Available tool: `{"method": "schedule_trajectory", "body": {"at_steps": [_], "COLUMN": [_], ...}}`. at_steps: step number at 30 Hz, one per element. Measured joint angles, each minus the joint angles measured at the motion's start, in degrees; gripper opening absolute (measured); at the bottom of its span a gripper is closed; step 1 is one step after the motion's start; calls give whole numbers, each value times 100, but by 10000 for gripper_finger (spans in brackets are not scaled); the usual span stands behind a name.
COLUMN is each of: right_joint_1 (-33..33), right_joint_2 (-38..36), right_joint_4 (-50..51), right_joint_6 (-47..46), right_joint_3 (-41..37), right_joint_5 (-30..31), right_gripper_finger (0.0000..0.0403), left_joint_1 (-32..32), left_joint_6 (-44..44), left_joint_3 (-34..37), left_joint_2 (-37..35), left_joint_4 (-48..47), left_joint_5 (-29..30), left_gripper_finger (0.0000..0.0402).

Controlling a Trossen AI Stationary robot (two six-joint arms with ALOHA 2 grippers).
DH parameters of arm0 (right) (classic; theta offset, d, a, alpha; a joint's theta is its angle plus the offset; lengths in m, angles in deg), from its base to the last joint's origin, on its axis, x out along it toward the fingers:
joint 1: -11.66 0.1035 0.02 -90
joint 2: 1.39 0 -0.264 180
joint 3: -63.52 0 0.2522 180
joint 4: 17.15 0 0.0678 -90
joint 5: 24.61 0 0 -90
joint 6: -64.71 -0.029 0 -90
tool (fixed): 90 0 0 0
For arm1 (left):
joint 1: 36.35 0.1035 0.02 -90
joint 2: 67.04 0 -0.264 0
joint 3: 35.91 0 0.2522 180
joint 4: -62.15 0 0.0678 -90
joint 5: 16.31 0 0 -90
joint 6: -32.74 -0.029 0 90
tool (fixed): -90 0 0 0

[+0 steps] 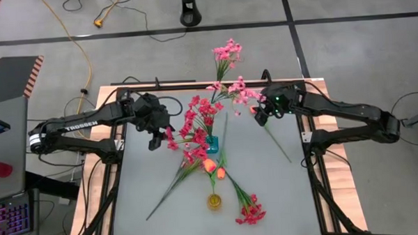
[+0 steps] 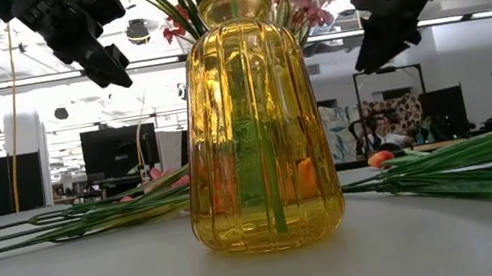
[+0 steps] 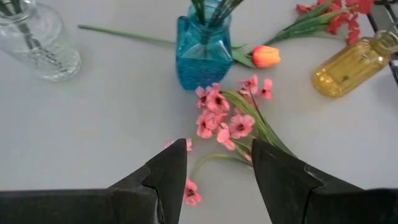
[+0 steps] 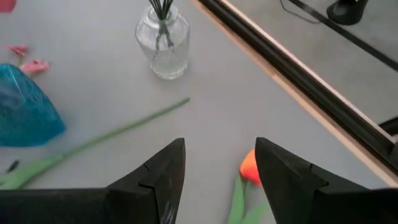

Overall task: Sort flowers into vase by color
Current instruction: Put the pink flowers into the transparent vase

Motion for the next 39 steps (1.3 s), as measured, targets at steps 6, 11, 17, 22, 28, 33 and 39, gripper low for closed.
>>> {"method": "schedule_trajectory", "body": {"at_steps": [6,11,17,22,28,33,39], "right_joint_1": [-47,-158,-188,-166,-166,-166,-166], "right_joint_2": [-58,4,-9,-7,-7,-5,-5], "right_joint_4": [703,1498,2053,2133,2131,2131,2129], "right_joint_6": [0,-118,-153,-153,-153,-155,-155], "right_joint_3": [0,0,-1,0,-1,-1,0], "right_joint_5": [3,418,585,583,580,576,567], "right_gripper_finger": [221,221,221,221,221,221,221], "left_joint_1": [-196,-303,-455,-757,-1422,-2090,-2897], "left_joint_6": [-2,33,384,823,1752,3030,4196], "left_joint_3": [0,0,0,0,87,399,642], "left_joint_2": [0,0,0,0,-2,4,20], "left_joint_4": [2,1,0,-21,-22,-40,315], "left_joint_5": [9,24,40,49,667,1238,1854], "left_gripper_finger": [167,167,167,167,167,167,167]}}
